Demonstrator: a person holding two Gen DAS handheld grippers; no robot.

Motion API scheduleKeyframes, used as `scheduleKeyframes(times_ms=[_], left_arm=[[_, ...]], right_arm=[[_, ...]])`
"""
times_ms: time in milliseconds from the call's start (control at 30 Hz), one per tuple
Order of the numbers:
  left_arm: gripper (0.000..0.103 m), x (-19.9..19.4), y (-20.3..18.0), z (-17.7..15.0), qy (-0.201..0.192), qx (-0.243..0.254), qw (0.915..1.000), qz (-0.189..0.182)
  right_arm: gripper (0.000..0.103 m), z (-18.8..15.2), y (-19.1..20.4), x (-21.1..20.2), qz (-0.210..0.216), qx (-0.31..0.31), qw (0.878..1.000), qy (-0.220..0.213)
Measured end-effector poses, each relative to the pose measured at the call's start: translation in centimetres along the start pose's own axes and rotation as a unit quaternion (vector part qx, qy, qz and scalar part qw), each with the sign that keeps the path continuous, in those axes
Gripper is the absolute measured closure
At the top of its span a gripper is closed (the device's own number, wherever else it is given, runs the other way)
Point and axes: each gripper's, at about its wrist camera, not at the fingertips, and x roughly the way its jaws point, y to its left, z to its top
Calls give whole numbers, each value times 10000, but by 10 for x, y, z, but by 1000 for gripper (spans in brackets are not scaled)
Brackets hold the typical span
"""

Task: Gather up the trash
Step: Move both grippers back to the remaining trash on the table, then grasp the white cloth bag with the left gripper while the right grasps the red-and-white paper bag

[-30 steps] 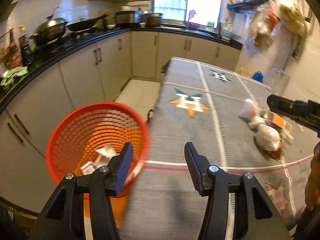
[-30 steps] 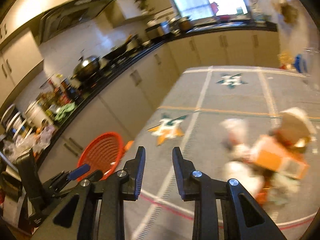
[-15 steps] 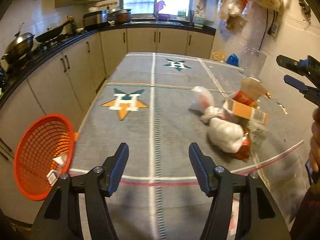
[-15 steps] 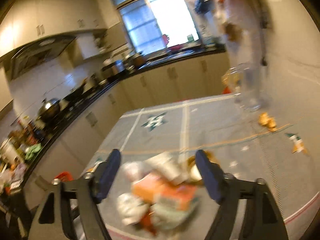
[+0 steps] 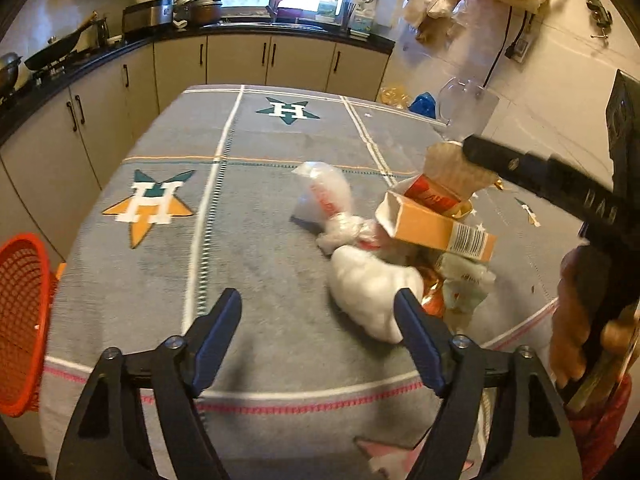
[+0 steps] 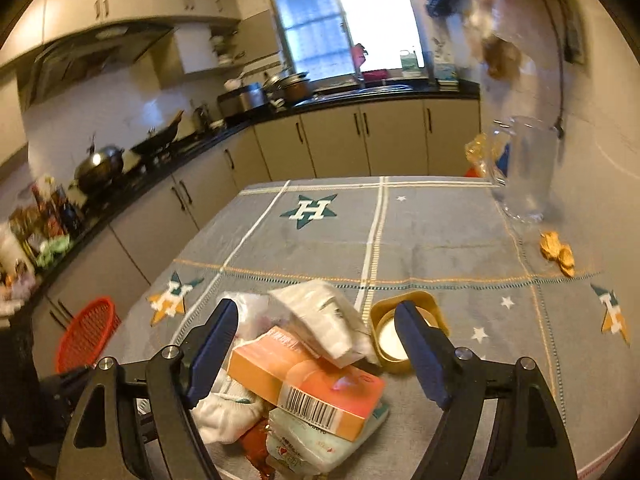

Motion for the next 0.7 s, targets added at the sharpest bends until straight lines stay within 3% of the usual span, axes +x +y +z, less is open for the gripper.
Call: scheduleKeyframes(times_ms=[67, 167, 200, 367, 400, 433, 633, 700], left_arm=[[24, 6, -4, 2, 32, 10, 10000, -23], [24, 15, -13, 4, 82, 93, 9999, -65], [24, 18, -16, 5, 101, 152, 9998, -55], [25, 26, -30, 3, 73, 332, 9994, -16], [35, 27, -33, 2, 64, 390, 9992, -24], [54, 29, -35, 1, 99, 425, 9990, -65], [75, 26, -38, -2, 61, 418, 9990, -115], [76, 21, -36, -4, 30, 393, 9991, -132]], right_arm=[[25, -3, 2, 10, -190, -104, 9997, 68], [64, -8, -3, 28, -206, -89, 9992, 341], [69, -10, -5, 31, -116, -14, 9991, 398], [72, -12, -5, 23, -120, -18, 9997, 211], [72, -12, -7, 19, -87, 42, 9998, 145], [72, -11, -10, 15, -36, 110, 9999, 91], [73, -6, -12, -12, 355, 341, 9980, -396], [73, -5, -8, -20, 499, 327, 9968, -540]])
